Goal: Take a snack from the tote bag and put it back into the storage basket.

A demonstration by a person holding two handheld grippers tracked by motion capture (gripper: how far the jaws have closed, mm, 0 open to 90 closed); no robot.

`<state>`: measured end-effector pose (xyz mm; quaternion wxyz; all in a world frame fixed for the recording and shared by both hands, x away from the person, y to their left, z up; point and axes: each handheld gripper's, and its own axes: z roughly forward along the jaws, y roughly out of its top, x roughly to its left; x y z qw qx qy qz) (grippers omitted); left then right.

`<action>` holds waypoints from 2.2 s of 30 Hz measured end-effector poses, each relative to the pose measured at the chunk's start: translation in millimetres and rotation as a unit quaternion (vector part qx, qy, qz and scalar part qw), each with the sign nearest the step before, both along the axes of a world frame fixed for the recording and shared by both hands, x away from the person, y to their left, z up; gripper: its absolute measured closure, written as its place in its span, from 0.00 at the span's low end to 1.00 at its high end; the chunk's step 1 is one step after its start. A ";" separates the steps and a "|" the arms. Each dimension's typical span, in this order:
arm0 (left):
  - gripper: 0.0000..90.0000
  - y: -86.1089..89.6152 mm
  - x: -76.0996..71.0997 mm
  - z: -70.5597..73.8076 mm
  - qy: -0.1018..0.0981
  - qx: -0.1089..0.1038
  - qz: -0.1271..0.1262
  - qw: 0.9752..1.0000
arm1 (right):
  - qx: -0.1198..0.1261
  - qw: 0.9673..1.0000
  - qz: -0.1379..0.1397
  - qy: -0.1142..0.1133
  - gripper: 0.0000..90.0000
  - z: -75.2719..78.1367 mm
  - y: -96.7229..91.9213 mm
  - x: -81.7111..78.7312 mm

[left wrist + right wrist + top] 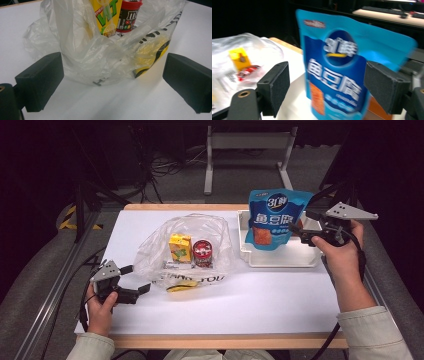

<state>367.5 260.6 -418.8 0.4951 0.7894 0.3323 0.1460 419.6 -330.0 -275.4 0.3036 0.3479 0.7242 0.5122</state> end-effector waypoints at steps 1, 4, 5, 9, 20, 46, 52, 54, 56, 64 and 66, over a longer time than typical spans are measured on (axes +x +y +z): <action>0.04 0.2 -0.1 0.0 0.000 0.001 0.000 1.000 | 0.000 1.000 0.008 -0.001 0.25 1.3 4.4 -0.7; 0.04 0.9 -1.0 0.2 0.002 0.001 0.000 1.000 | 0.001 0.999 0.033 0.004 0.25 4.7 19.4 -2.5; 0.04 1.1 -1.3 0.3 0.001 0.000 0.001 1.000 | 0.000 0.999 0.041 0.003 0.25 5.7 24.4 -2.6; 0.04 3.2 -3.2 0.8 -0.002 -0.001 0.003 1.000 | -0.002 0.997 0.075 0.011 0.25 7.2 45.6 0.2; 0.04 8.7 -10.1 1.2 -0.004 0.001 0.010 1.000 | -0.002 0.989 0.141 0.031 0.25 0.7 96.5 12.1; 0.04 10.6 -11.1 -0.2 -0.001 0.000 0.011 1.000 | -0.023 0.970 0.232 0.071 0.29 -22.3 198.6 27.1; 0.04 12.0 -11.6 0.2 -0.002 -0.007 0.014 1.000 | -0.031 0.967 0.241 0.082 0.29 -34.6 220.6 32.2; 0.04 12.1 -11.5 0.1 -0.002 -0.007 0.014 1.000 | -0.031 0.966 0.240 0.087 0.28 -41.0 228.8 36.7; 0.04 12.2 -11.5 0.1 -0.002 -0.006 0.013 1.000 | -0.031 0.965 0.243 0.097 0.28 -47.2 235.6 41.0; 0.04 13.7 -12.1 0.2 0.000 -0.011 0.018 1.000 | -0.042 0.964 0.235 0.115 0.28 -61.0 249.8 55.7; 0.04 13.9 -11.4 0.3 -0.003 -0.007 0.016 1.000 | -0.040 0.964 0.235 0.120 0.28 -63.5 252.2 58.9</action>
